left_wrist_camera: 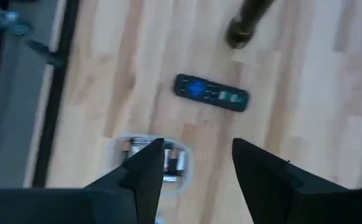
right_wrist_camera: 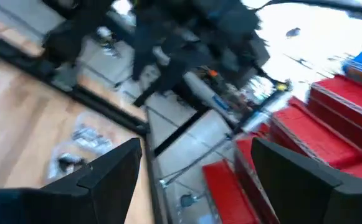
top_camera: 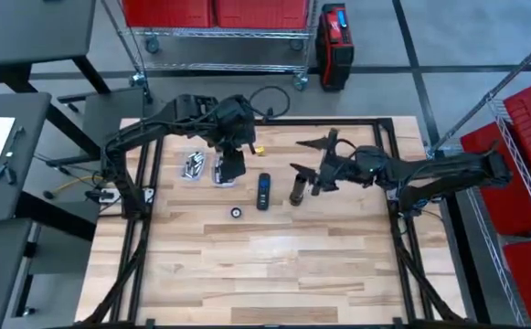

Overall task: Insert battery
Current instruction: Insert the silver battery into the flashlight battery compartment

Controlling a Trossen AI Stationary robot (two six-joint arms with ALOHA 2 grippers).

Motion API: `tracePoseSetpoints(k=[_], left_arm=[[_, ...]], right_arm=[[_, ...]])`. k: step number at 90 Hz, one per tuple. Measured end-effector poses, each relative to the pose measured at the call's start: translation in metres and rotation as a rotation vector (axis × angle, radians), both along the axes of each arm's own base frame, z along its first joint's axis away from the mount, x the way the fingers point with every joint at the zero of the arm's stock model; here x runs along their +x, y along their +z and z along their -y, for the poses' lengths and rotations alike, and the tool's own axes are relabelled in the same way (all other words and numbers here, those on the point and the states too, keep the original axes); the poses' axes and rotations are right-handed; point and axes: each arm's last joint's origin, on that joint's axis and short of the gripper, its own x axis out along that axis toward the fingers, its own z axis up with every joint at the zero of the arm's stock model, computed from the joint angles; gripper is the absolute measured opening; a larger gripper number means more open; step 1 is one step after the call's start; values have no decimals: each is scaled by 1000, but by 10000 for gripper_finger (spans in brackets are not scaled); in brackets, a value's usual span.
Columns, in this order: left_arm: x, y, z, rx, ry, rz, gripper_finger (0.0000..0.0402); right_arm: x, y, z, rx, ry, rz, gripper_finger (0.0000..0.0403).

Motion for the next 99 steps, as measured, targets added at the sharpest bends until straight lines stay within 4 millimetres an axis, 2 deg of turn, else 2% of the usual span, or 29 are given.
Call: tracePoseSetpoints(k=[16, 23, 31, 44, 61, 81, 99], left_arm=[[-8, -3, -12, 59, 75, -70, 169], [-12, -11, -26, 31, 152, -95, 169], [-16, -24, -47, -37, 234, -121, 169], [-22, -61, -77, -129, 338, -188, 169], [-21, -123, -94, -125, 304, -272, 168], [-21, -187, -93, -122, 278, -290, 165], [-23, -219, -94, -88, 238, -257, 136]], right_arm=[[-16, 23, 19, 29, -244, 99, 295], [-25, 32, 26, 94, -323, 177, 295], [-33, 33, 35, 243, -424, 284, 295], [-41, 18, 45, 530, -508, 344, 295], [-44, -9, 43, 774, -512, 208, 295], [-45, -19, 36, 846, -501, 114, 295], [-45, -20, 35, 848, -496, 106, 295]])
